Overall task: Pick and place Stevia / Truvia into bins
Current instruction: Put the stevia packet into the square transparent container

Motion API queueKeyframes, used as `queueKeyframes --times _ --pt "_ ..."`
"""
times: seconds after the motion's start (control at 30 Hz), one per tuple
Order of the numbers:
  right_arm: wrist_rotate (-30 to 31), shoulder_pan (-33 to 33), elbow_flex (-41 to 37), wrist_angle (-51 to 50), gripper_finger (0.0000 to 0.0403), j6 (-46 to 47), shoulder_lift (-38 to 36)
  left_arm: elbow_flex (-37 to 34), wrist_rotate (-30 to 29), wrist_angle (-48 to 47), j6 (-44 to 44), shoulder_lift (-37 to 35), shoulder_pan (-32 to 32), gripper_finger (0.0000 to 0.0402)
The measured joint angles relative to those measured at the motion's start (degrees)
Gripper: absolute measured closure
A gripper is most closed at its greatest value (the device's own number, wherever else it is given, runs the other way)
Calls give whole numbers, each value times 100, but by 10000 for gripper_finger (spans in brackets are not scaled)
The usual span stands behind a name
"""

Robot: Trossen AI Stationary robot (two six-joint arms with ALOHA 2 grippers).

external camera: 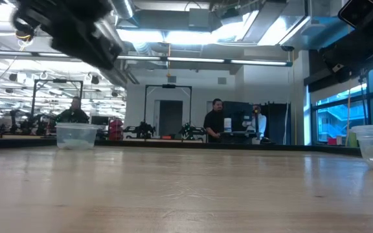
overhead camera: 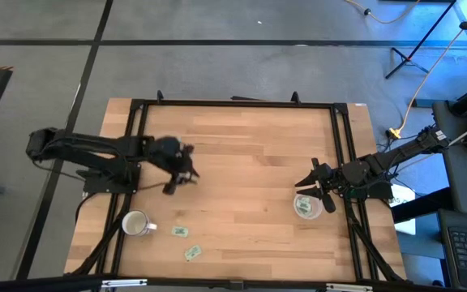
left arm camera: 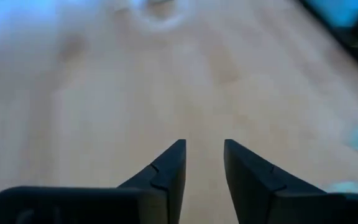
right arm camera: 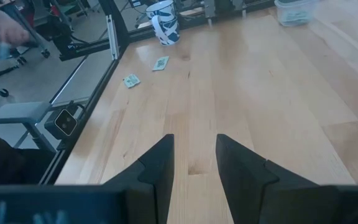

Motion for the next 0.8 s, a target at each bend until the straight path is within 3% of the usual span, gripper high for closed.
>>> queueKeyframes --times 0.2,0.37,0.6,0.8 --pt "2 0 1 0 280 3 0 0 -33 470 -296 506 -1465 281" --pt "7 0 1 0 280 3 2 -4 -61 570 -859 1200 -2235 275" --pt "10 0 0 2 280 5 1 -7 -65 1230 -1256 2287 -2638 274" --pt "203 -2 1 2 280 27 2 -7 -35 1443 -1198 2769 -2848 274"
